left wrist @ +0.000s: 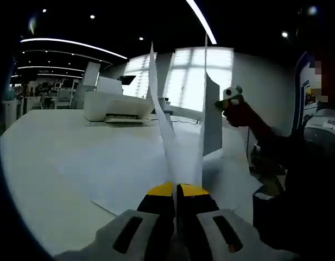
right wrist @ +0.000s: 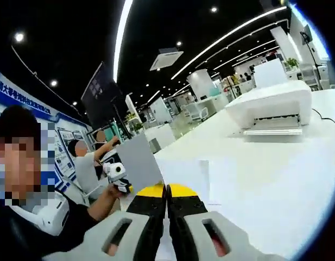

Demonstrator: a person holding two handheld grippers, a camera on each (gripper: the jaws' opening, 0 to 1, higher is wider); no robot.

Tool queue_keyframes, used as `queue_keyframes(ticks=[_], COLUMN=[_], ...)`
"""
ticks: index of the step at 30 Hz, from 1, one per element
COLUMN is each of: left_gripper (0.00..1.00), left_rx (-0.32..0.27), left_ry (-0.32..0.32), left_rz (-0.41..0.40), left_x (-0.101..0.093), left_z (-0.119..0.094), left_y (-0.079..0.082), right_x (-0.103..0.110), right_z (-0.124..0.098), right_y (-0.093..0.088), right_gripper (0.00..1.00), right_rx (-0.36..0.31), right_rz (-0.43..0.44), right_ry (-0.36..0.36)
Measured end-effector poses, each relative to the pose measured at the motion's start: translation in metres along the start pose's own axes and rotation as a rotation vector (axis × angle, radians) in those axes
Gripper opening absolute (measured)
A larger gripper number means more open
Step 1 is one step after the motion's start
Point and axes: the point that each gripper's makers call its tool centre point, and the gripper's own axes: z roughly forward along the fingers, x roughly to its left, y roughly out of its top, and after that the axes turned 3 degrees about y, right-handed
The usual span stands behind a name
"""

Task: Organize the stack of printing papers by aligning and flattening the scattered papers on the table

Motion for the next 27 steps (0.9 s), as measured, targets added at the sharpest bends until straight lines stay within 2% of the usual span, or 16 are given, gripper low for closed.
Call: queue_keyframes(ticks=[8, 14, 23, 27], left_gripper=[0.07, 0.07, 0.07, 0.11], left_rx=[-0.004, -0.008, -0.017, -0.027], left_ry=[-0.003, -0.004, -0.023, -0.052], left_rz=[0.001, 0.010, 0.042, 0.067], left_x=[0.000, -0.001, -0.006, -0.011], left_z=[-0.001, -0.001, -0.001, -0.001], left_y=[0.001, 0.001, 0.002, 0.002], right_x=[-0.016, -0.031, -0.032, -0.026], right_z=[-0.007, -0.013, -0.007, -0.002], right_y=[0.000, 0.001, 0.001, -0.001], right_gripper=[0.00, 0.00, 0.00, 0.00], right_rx=[0.004, 0.018, 0.023, 0.021], right_rz=[-0.014, -0.058, -0.100, -0.112], right_ry=[-0.040, -0.074, -0.028, -0.009])
